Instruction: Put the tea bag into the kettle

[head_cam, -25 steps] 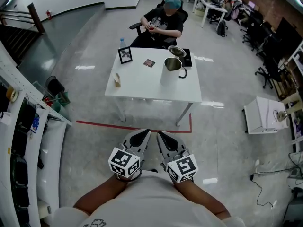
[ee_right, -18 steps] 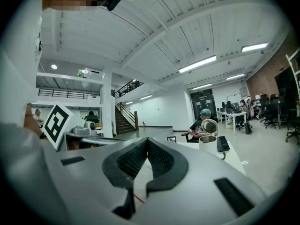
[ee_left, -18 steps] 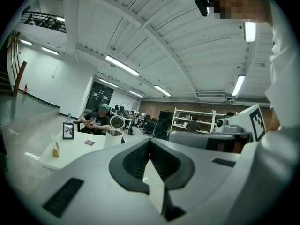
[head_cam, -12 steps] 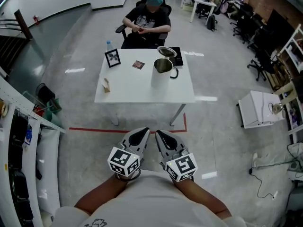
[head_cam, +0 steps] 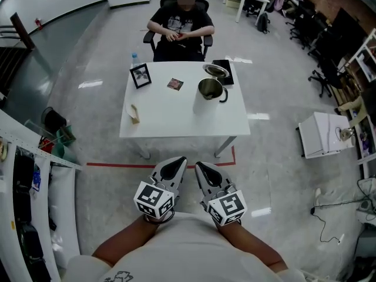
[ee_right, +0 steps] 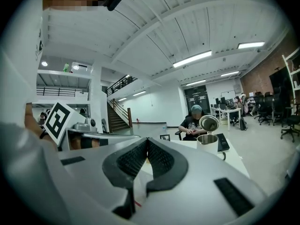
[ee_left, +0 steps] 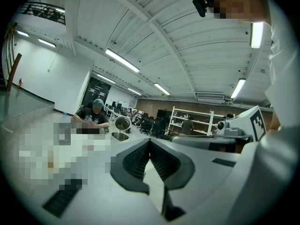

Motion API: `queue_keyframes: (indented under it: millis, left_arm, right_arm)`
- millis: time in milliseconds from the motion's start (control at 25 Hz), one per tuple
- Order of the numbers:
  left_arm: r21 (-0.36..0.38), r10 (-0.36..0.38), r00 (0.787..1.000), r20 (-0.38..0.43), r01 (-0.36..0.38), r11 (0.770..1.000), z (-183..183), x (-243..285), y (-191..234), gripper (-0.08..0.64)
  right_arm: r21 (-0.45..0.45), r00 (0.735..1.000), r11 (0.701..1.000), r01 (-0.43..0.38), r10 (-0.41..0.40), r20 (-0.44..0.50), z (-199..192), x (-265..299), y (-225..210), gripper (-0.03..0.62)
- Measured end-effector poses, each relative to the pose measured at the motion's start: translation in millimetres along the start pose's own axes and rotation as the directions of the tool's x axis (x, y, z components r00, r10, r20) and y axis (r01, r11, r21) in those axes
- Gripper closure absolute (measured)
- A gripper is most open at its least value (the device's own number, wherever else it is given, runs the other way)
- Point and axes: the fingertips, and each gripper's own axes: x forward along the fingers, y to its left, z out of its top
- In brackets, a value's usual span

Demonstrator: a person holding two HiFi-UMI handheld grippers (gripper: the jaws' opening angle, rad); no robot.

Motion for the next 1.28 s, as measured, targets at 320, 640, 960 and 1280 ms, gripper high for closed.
queue_keyframes:
  millis: [320, 640, 960, 1280]
  left_arm:
    - [-0.006, -0.019, 1.0, -0.002, 0.019, 1.0, 27.6, 6.8, 82.1, 0.551]
    - [0.007, -0.054, 0.999, 0.0, 0.054, 0.999, 52.5, 7.1, 159.8, 0.552]
    - [0.0, -0.023, 1.0, 0.014, 0.023, 1.0, 67.4, -6.0, 217.1, 0.551]
    - [-0.006, 0.002, 1.0, 0.013, -0.002, 1.0, 69.7, 8.0, 237.5, 0.551]
  right_arm:
    - [0.024, 0.999, 0.999, 0.038, -0.038, -0.026, 7.0, 83.6, -3.2, 0.581]
    - [0.052, 0.997, 0.995, 0.079, -0.078, -0.025, 15.7, 162.8, 3.8, 0.581]
    - [0.065, 0.997, 0.995, 0.082, -0.081, -0.019, 22.9, 213.3, 14.4, 0.581]
    - [0.051, 0.996, 0.995, 0.086, -0.084, -0.031, 22.7, 232.8, 2.1, 0.581]
